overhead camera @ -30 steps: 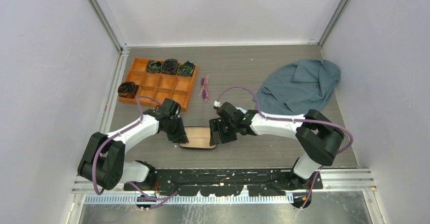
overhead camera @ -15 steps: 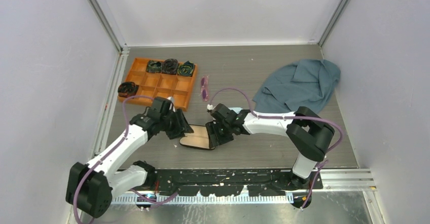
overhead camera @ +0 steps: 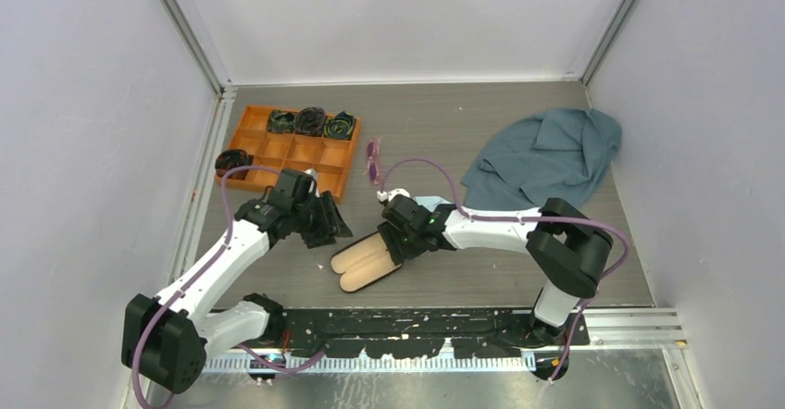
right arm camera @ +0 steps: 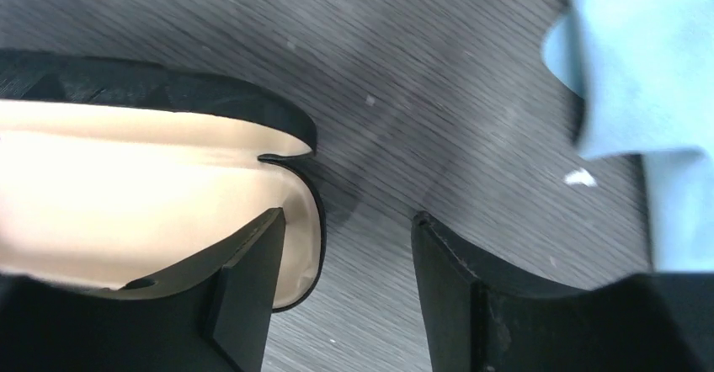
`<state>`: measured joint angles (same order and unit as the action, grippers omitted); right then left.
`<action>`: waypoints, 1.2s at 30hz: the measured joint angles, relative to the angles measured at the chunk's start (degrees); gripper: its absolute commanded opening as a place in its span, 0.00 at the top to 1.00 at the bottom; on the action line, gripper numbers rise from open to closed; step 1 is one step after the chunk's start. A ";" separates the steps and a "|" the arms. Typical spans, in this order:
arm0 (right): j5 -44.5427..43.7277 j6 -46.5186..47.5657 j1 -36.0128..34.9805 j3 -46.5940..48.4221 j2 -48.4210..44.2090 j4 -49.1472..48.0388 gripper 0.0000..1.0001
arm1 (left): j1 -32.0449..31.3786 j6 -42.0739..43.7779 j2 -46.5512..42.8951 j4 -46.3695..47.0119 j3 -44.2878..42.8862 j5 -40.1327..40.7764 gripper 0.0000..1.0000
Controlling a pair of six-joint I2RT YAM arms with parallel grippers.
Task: Organize the sunglasses
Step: Adjust the sunglasses case at the center of the board.
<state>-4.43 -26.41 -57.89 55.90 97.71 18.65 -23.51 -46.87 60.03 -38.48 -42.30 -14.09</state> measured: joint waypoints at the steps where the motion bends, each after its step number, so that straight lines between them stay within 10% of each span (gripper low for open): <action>1: -1.03 0.28 0.02 -0.35 -0.42 0.37 0.35 | 0.00 0.09 0.35 0.00 0.00 0.00 0.50; 36: 6.99 -8.26 -0.07 -16.17 -25.07 2.23 0.29 | 0.00 5.77 16.13 4.02 -1.77 -1.57 0.51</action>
<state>2.57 -34.68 -57.95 39.72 72.64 20.88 -23.51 -41.10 76.16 -34.46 -44.07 -15.66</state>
